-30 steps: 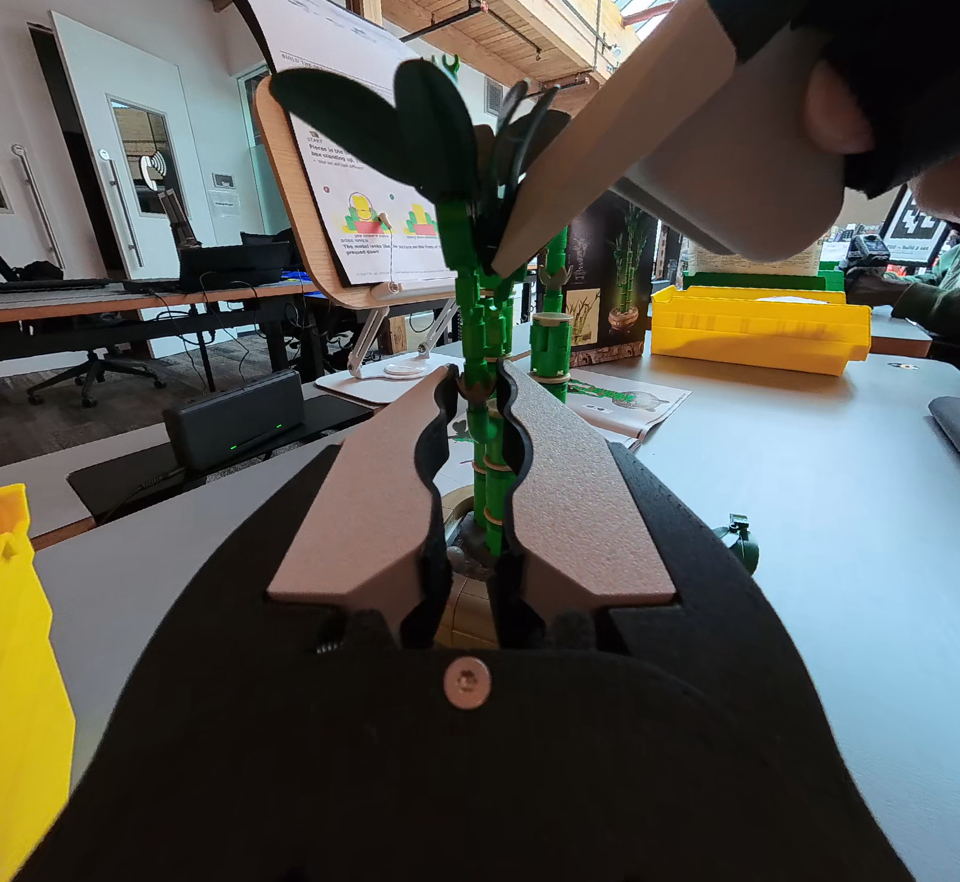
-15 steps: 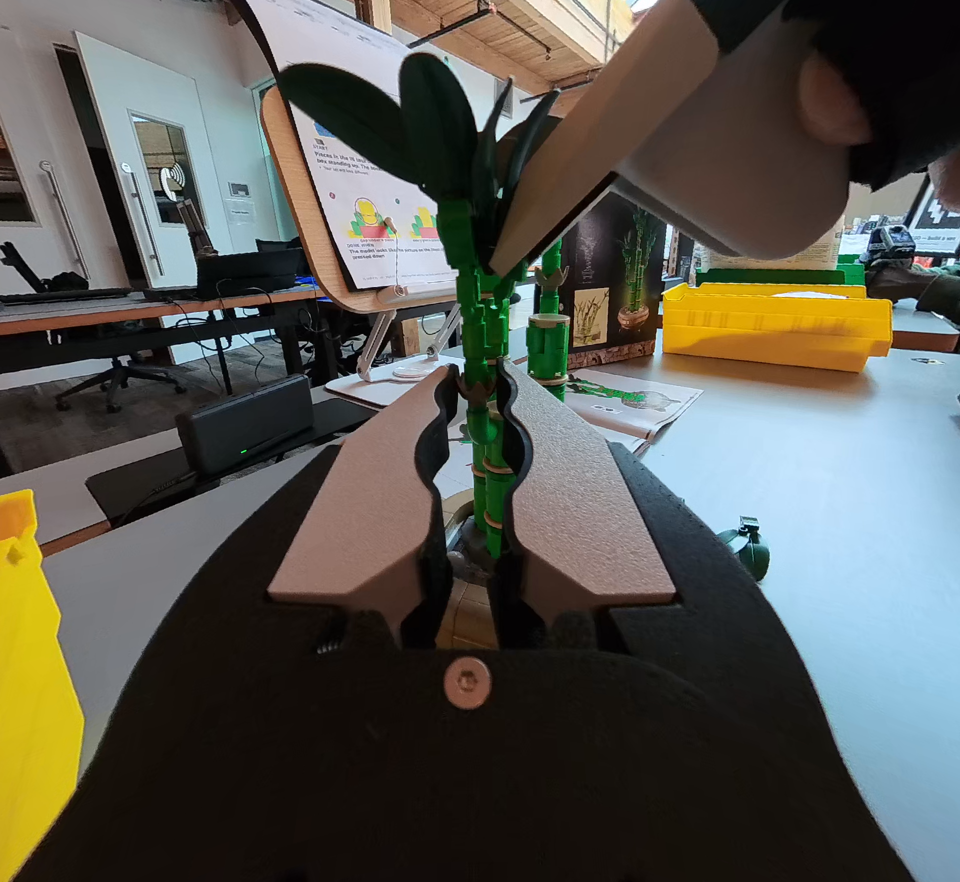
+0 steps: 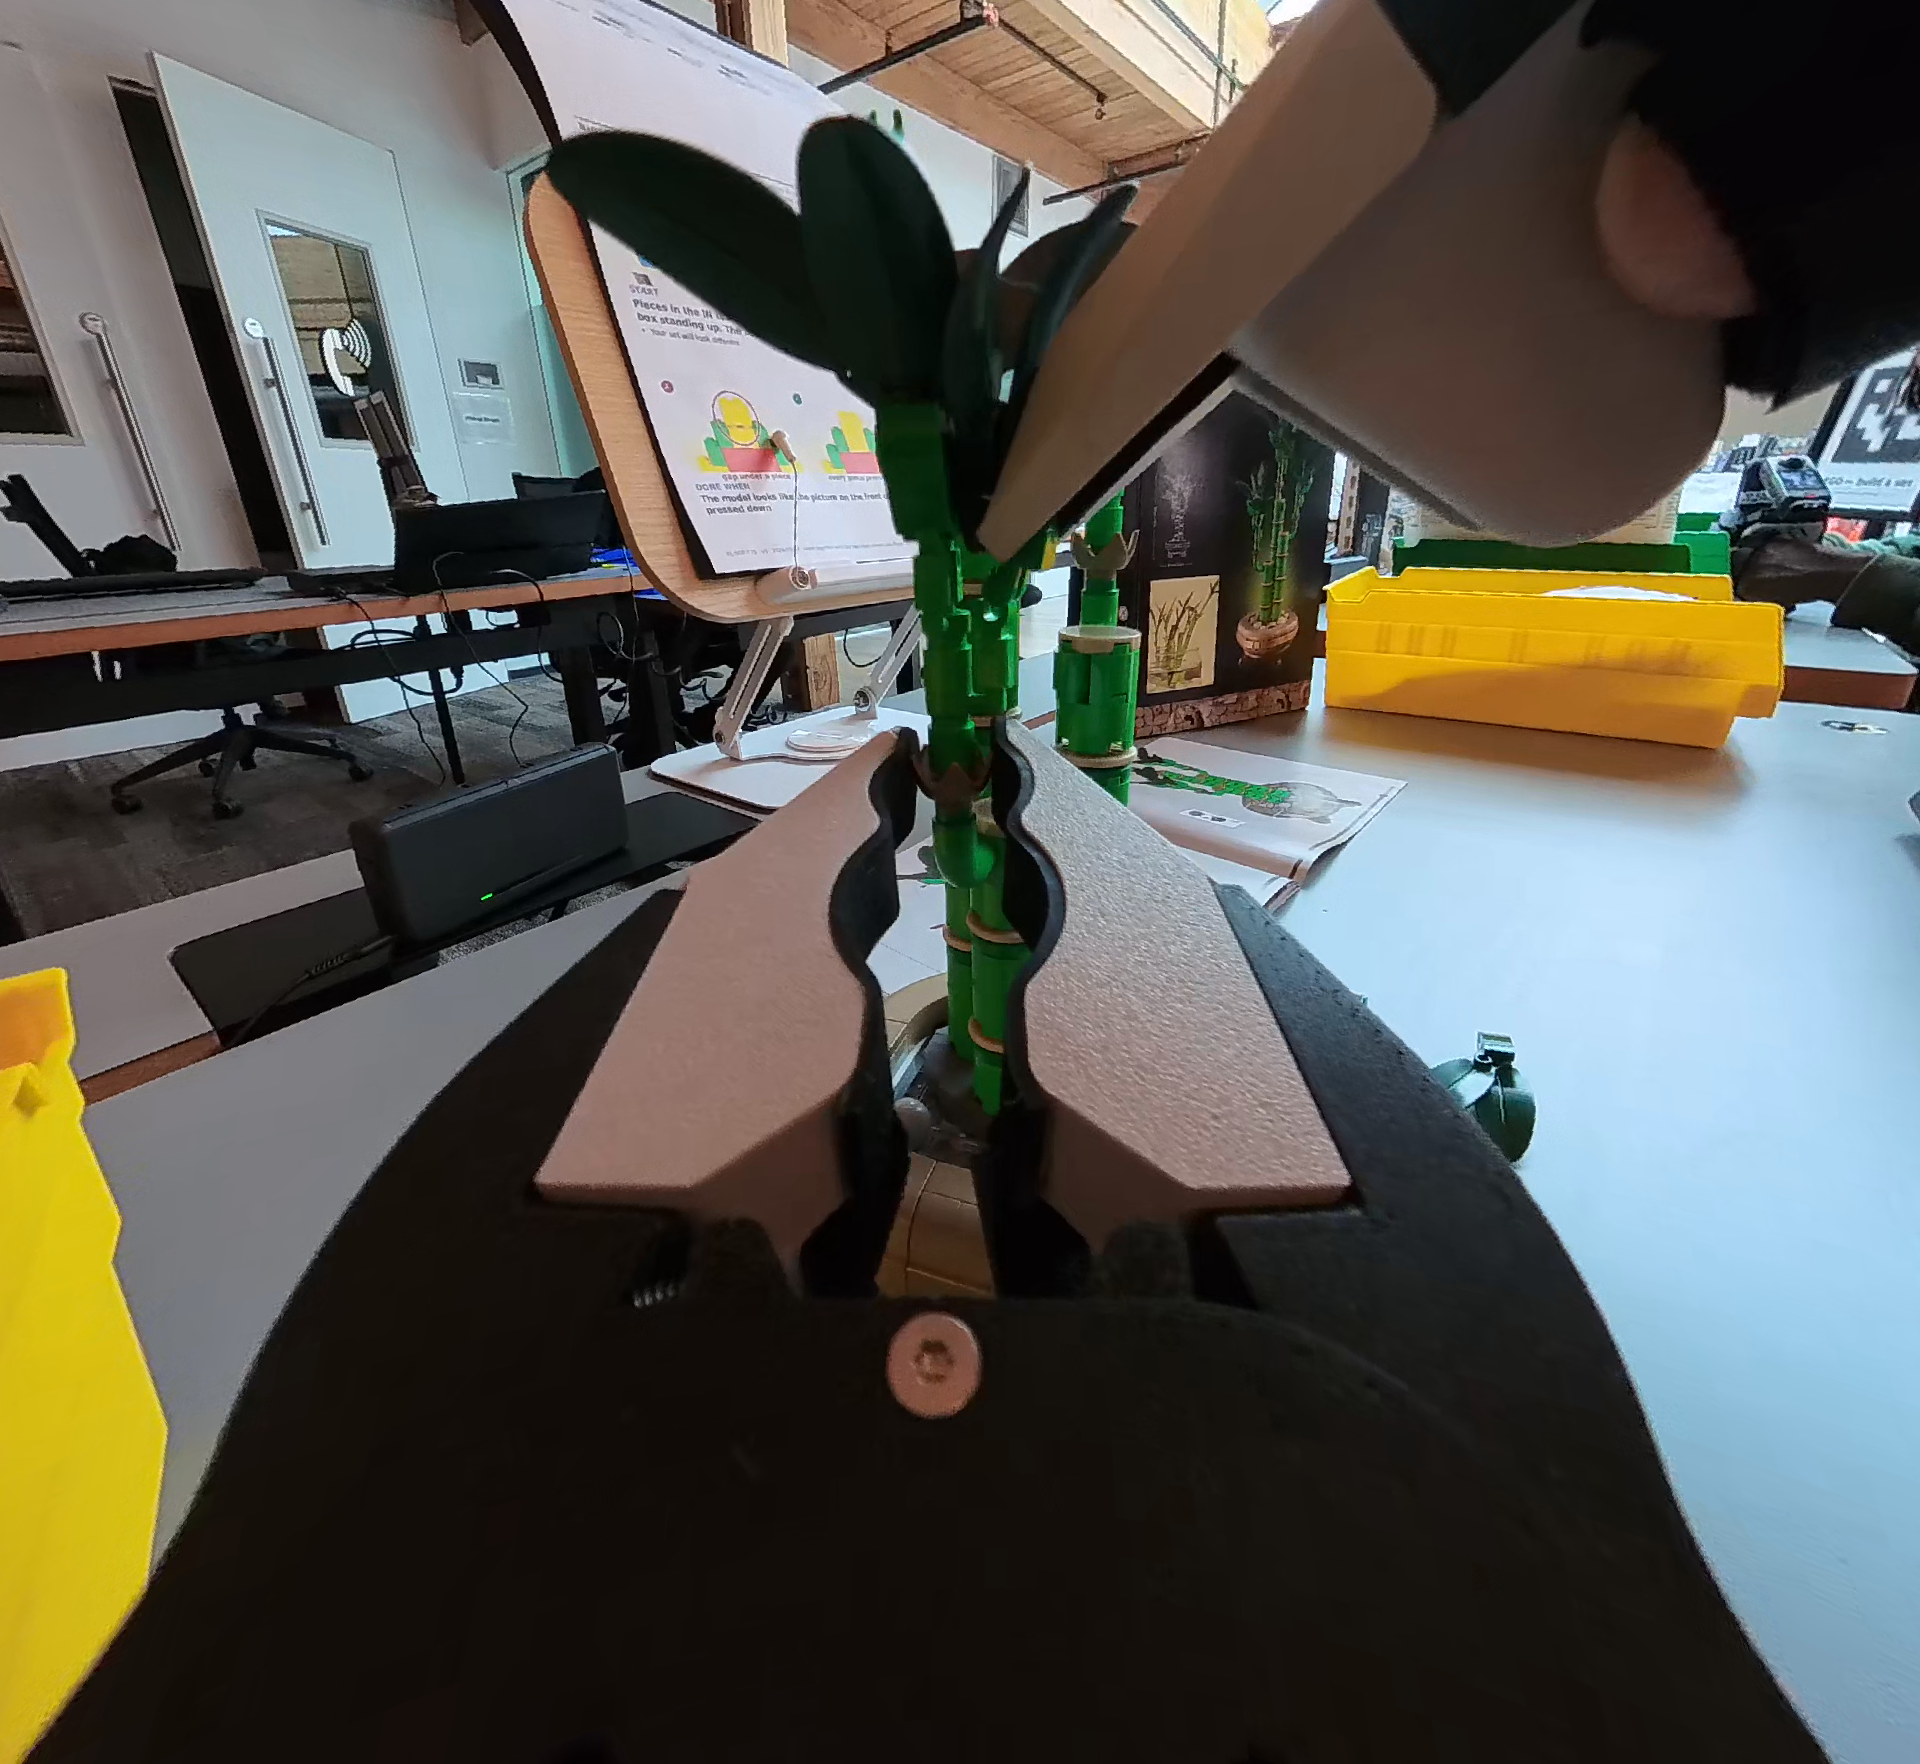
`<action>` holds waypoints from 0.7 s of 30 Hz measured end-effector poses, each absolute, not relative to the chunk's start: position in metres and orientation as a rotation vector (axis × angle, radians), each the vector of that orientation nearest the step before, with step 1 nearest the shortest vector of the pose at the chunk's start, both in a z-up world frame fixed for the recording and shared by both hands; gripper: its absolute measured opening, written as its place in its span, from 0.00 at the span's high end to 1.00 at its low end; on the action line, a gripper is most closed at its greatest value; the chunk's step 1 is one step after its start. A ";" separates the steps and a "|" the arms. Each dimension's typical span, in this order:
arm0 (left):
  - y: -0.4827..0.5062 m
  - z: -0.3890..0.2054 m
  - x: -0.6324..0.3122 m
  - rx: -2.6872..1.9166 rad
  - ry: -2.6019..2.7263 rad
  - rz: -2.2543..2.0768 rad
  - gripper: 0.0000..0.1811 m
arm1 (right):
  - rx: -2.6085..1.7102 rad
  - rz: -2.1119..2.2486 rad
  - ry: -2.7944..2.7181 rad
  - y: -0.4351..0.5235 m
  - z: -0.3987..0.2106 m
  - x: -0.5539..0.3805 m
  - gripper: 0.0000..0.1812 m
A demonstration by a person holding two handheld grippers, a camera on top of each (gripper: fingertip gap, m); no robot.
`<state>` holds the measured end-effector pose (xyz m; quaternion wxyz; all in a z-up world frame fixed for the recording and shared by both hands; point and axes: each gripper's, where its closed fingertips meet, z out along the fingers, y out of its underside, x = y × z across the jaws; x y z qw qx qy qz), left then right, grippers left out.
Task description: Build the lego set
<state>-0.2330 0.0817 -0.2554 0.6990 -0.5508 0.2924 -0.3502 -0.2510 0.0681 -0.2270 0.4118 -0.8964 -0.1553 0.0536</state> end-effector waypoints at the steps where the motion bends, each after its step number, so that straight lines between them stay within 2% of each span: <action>1: 0.082 -0.255 -0.233 -1.228 0.654 -0.777 0.94 | -2.246 0.135 -0.388 0.068 -0.227 -0.251 0.96; 21: 0.082 -0.256 -0.229 -1.252 0.683 -0.736 0.94 | -2.263 0.099 -0.420 0.067 -0.231 -0.247 0.96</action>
